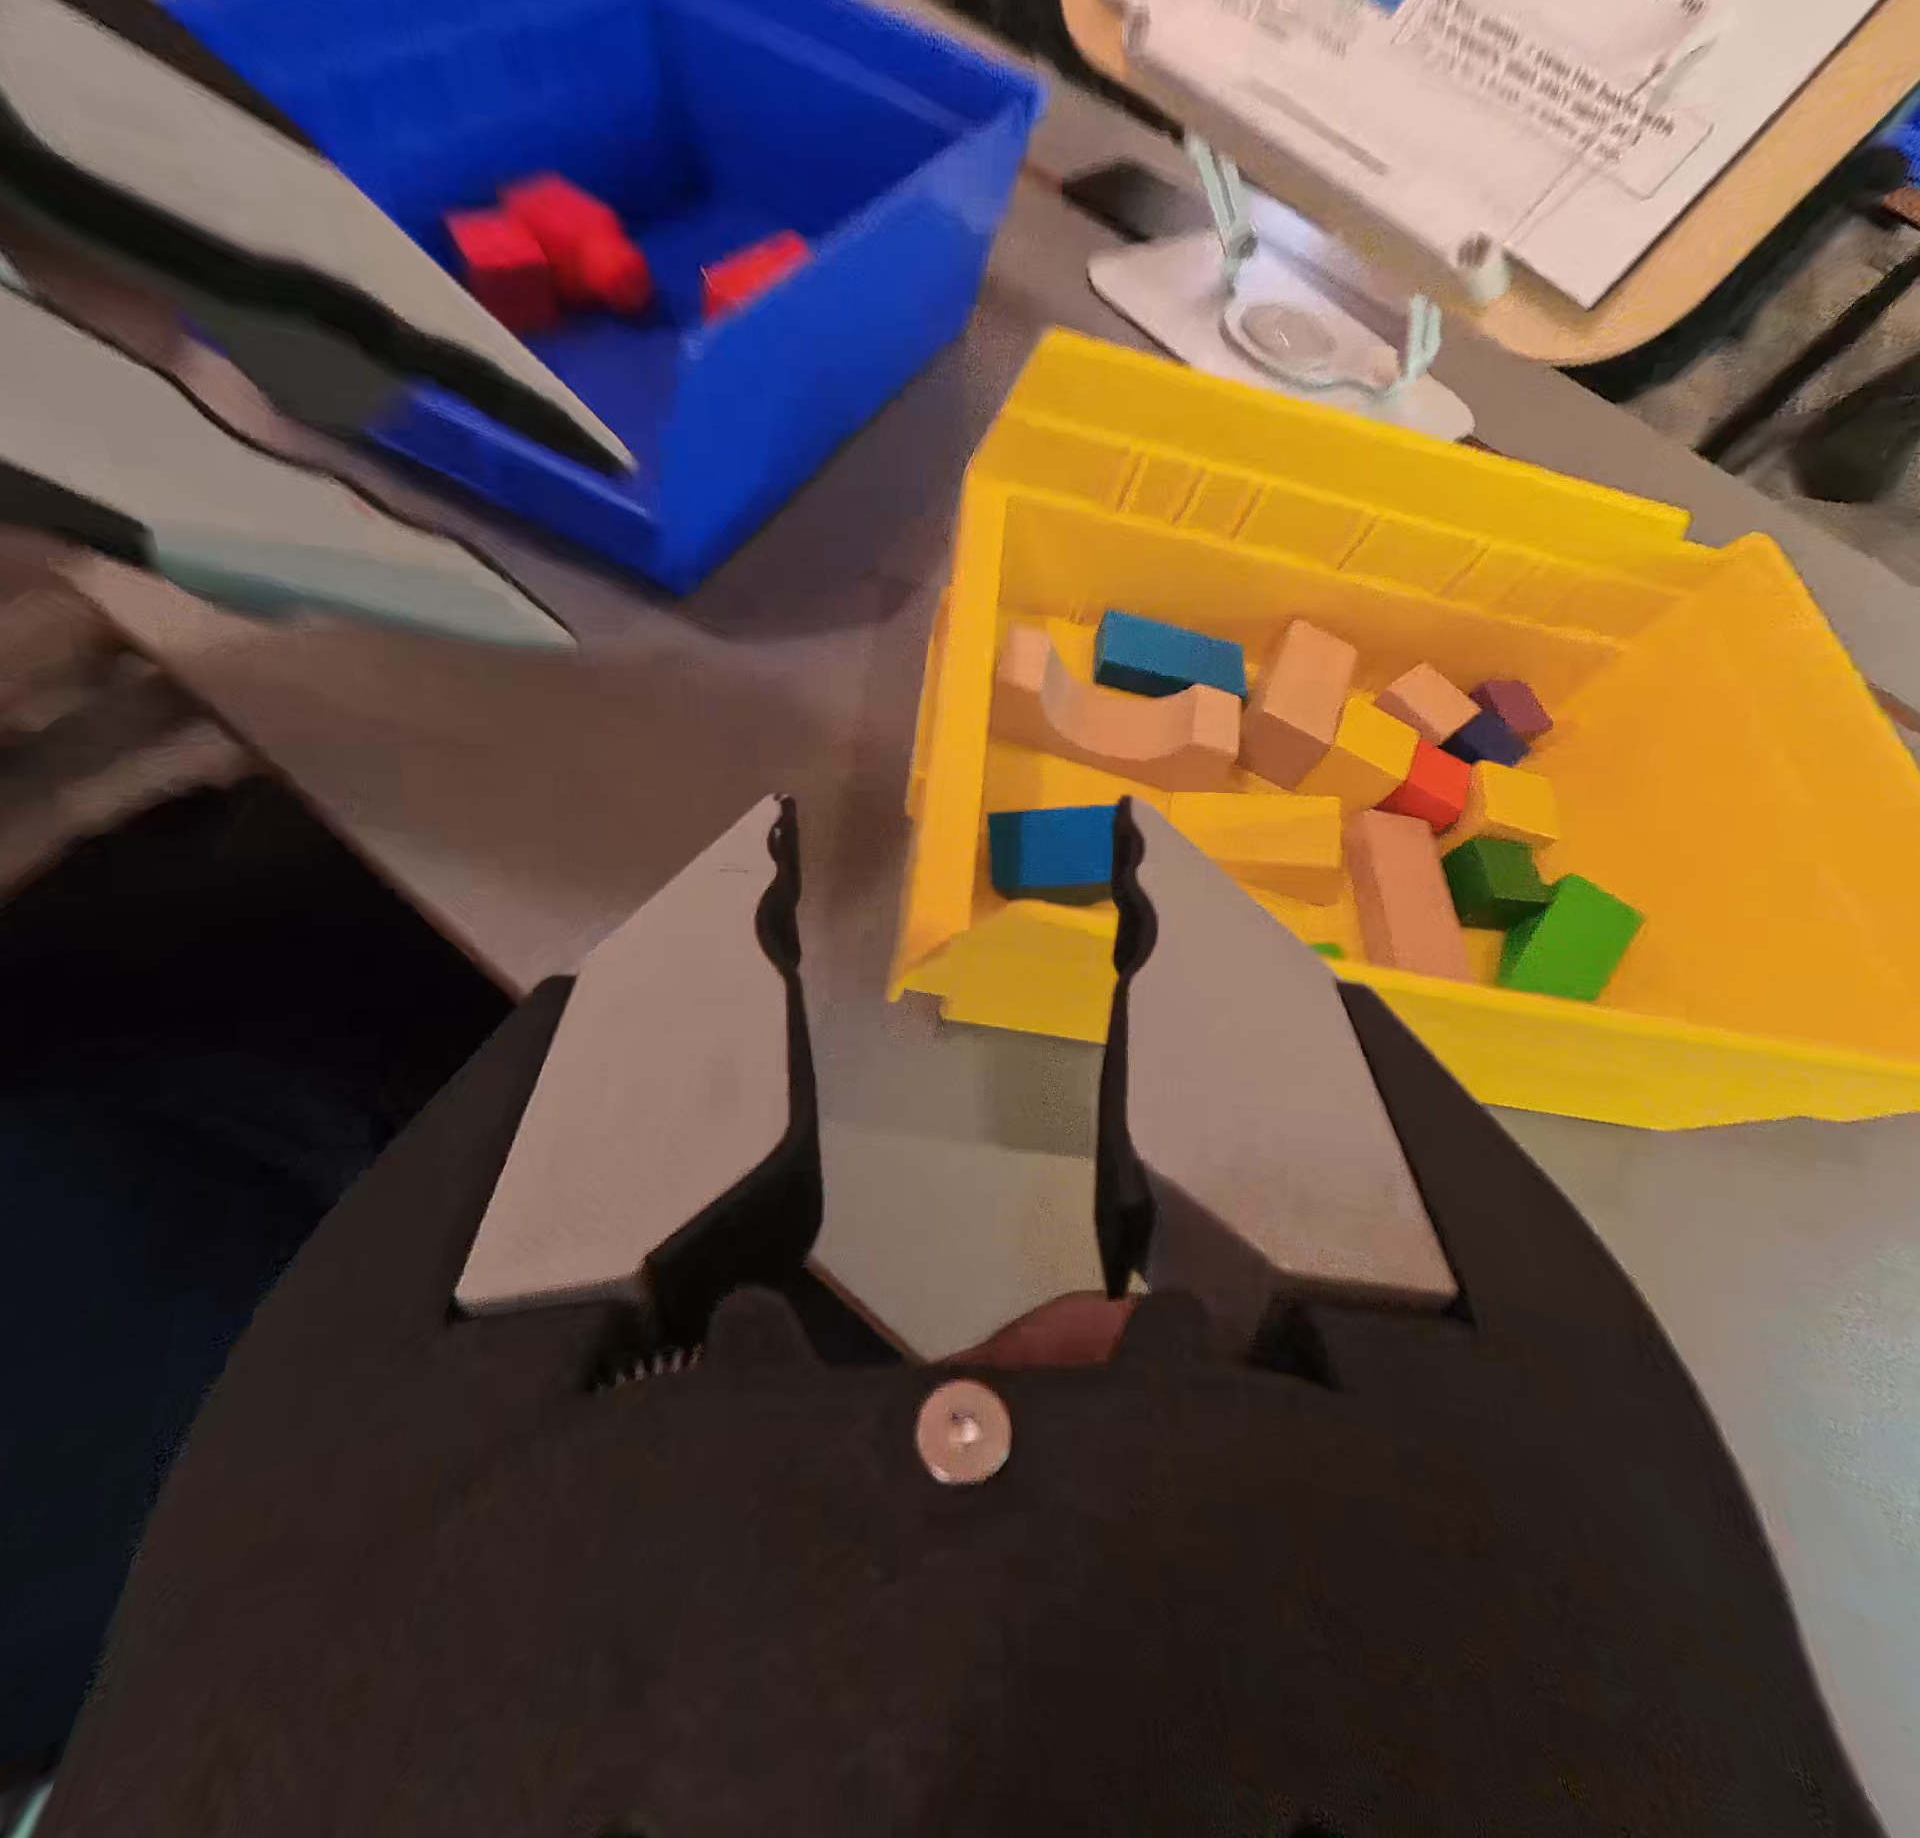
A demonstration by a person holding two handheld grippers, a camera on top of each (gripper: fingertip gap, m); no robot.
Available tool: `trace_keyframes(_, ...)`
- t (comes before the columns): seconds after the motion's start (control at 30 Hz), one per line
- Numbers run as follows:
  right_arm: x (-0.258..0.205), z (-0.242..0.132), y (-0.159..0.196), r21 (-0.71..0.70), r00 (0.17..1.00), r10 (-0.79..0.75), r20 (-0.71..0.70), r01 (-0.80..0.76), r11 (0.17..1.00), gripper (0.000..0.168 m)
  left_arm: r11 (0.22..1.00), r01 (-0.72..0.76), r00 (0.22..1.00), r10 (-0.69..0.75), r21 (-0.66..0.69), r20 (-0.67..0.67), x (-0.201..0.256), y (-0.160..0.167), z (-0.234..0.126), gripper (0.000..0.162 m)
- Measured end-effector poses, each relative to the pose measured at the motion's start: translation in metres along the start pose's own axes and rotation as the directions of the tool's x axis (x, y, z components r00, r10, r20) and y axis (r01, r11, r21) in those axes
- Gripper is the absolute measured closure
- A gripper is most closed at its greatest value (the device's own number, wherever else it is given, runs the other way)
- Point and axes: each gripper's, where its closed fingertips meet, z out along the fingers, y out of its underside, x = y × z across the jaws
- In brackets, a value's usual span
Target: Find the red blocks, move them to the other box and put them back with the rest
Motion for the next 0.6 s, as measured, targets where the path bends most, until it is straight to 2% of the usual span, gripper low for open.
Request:
trace_keyframes(0.13,0.023,0.022,0.032,-0.236,0.967,-0.213,-0.14,0.176,0.956,0.125,0.982,0.041,0.991,-0.016,-0.183,0.136,-0.062,0.082,-0.014,0.121)
trace_keyframes(0.17,0.029,0.02,0.034,-0.252,0.958,-0.244,-0.148,0.202,0.946,0.133,0.977,0.057,0.986,-0.023,-0.207,0.163,-0.076,0.098,-0.02,0.129)
trace_keyframes(0.23,0.043,0.01,0.046,-0.32,0.96,-0.243,-0.137,0.189,0.928,0.133,0.978,0.081,0.986,-0.05,-0.193,0.16,-0.092,0.112,-0.035,0.128)
trace_keyframes(0.33,0.089,-0.011,0.071,-0.435,0.946,-0.255,-0.201,0.147,0.888,0.143,0.973,0.12,0.974,-0.076,-0.199,0.214,-0.119,0.131,-0.058,0.106)
trace_keyframes(0.37,0.108,-0.016,0.081,-0.453,0.944,-0.229,-0.236,0.101,0.886,0.141,0.969,0.136,0.966,-0.084,-0.207,0.244,-0.129,0.138,-0.065,0.1)
trace_keyframes(0.47,0.157,-0.03,0.102,-0.452,0.928,-0.095,-0.361,-0.085,0.888,0.132,0.961,0.185,0.941,-0.114,-0.204,0.318,-0.156,0.157,-0.08,0.099)
trace_keyframes(0.53,0.164,-0.037,0.101,-0.399,0.918,-0.004,-0.398,-0.169,0.901,0.124,0.953,0.221,0.917,-0.132,-0.206,0.376,-0.173,0.169,-0.092,0.099)
trace_keyframes(0.6,0.15,-0.033,0.083,-0.271,0.926,0.083,-0.369,-0.193,0.943,0.124,0.947,0.236,0.884,-0.115,-0.22,0.452,-0.191,0.182,-0.105,0.1)
